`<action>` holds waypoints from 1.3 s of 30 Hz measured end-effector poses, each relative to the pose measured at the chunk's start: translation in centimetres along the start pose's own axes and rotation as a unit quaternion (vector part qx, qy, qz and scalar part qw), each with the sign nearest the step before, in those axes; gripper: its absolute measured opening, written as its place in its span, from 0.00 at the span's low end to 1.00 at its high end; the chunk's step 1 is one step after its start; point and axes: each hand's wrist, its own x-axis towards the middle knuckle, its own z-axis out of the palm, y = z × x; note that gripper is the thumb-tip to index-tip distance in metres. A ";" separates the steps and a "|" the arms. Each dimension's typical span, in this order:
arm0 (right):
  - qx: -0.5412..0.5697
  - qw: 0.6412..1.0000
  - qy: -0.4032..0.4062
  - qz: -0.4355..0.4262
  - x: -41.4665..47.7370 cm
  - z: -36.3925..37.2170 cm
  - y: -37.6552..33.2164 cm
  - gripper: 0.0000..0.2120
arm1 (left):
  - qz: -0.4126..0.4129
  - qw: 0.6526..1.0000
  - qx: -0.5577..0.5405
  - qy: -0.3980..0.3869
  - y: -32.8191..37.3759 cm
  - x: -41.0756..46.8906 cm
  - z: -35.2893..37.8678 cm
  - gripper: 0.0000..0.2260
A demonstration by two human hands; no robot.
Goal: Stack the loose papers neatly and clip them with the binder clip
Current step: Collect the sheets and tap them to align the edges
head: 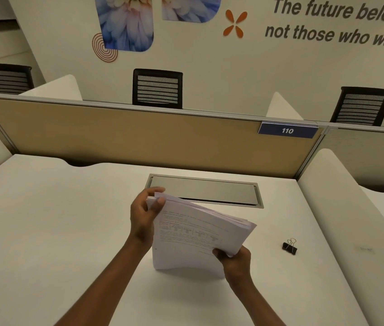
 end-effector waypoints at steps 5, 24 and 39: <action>0.021 1.000 -0.007 -0.001 -0.2 0.0 -0.1 0.17 | 0.001 0.996 0.049 0.079 1.9 0.5 1.5 0.20; 0.025 1.000 -0.002 0.000 0.4 0.1 0.1 0.17 | -0.011 0.999 0.051 0.006 -0.4 1.0 -0.4 0.34; 0.045 0.998 0.016 0.033 0.6 0.0 -0.1 0.12 | -0.131 0.984 0.045 -0.113 -4.6 -1.1 -0.9 0.14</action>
